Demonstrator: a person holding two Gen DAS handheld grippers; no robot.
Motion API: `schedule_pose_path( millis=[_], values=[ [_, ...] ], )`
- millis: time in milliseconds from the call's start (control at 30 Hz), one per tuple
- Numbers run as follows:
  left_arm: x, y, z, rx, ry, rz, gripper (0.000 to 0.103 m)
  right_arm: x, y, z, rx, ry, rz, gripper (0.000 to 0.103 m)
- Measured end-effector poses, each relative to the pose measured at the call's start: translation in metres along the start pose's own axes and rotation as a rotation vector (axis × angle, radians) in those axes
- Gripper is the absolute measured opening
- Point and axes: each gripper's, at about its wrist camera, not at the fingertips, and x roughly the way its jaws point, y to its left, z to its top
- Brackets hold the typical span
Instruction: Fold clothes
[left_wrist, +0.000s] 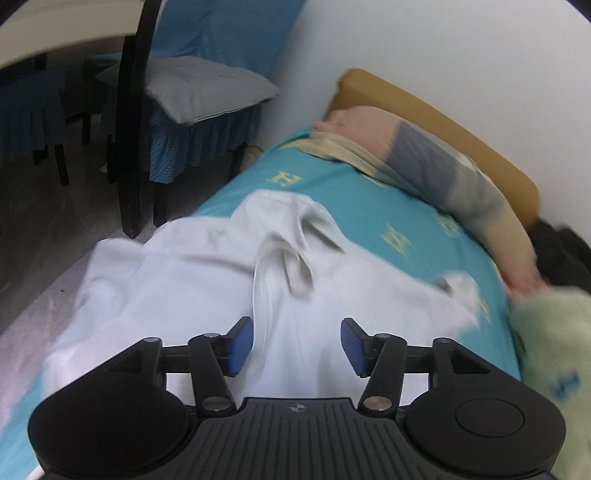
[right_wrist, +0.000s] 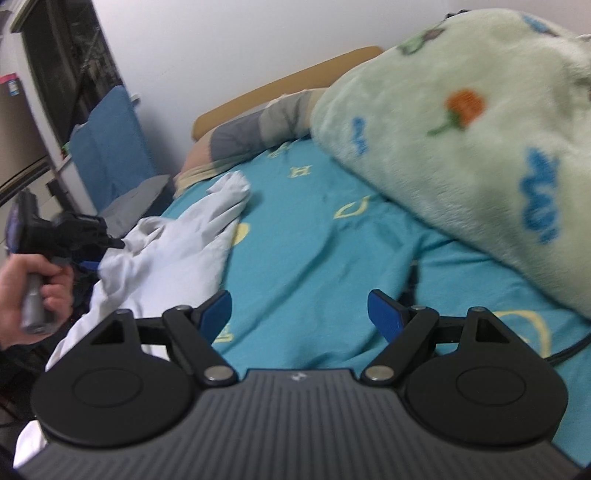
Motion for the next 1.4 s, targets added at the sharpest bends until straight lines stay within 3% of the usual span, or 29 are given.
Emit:
schedule_pose_path(
  millis=[200, 267, 433, 567, 667, 733, 767, 800, 867, 933, 1100, 1267, 1400],
  values=[
    [-0.146, -0.003, -0.075, 0.039, -0.007, -0.013, 0.076, 0.002, 0.019, -0.008, -0.069, 0.032, 0.079, 0.082],
    [-0.185, -0.001, -0.103, 0.039, -0.004, -0.044, 0.076, -0.013, 0.029, -0.012, -0.086, 0.058, 0.130, 0.082],
    [-0.247, 0.010, -0.151, 0.098, -0.020, -0.091, 0.077, -0.068, 0.056, -0.024, -0.136, 0.105, 0.222, 0.081],
    [-0.269, 0.010, -0.155, 0.134, -0.060, -0.132, 0.077, -0.112, 0.056, -0.047, -0.058, 0.182, 0.202, 0.082],
    [-0.275, 0.016, -0.152, 0.108, -0.070, -0.185, 0.077, -0.122, 0.065, -0.066, -0.100, 0.290, 0.135, 0.082],
    [-0.274, 0.020, -0.150, 0.093, -0.063, -0.205, 0.077, -0.116, 0.075, -0.073, -0.157, 0.343, 0.092, 0.075],
    [-0.273, 0.022, -0.149, 0.086, -0.059, -0.214, 0.077, -0.112, 0.080, -0.076, -0.185, 0.369, 0.070, 0.067],
    [-0.272, 0.025, -0.149, 0.085, -0.057, -0.209, 0.077, -0.107, 0.085, -0.079, -0.215, 0.397, 0.051, 0.040],
    [-0.273, 0.033, -0.147, 0.076, -0.056, -0.206, 0.077, -0.103, 0.089, -0.081, -0.223, 0.427, 0.016, 0.007],
    [-0.279, 0.044, -0.143, 0.050, -0.064, -0.218, 0.077, -0.120, 0.097, -0.078, -0.238, 0.377, 0.024, 0.006],
    [-0.296, 0.067, -0.129, 0.000, -0.116, -0.247, 0.077, -0.168, 0.170, -0.076, -0.440, 0.272, 0.154, 0.006],
    [-0.301, 0.080, -0.122, -0.012, -0.116, -0.234, 0.077, -0.151, 0.223, -0.113, -0.535, 0.358, 0.240, 0.005],
    [-0.303, 0.089, -0.120, -0.021, -0.113, -0.226, 0.077, -0.114, 0.228, -0.153, -0.560, 0.472, 0.218, 0.005]
  ],
)
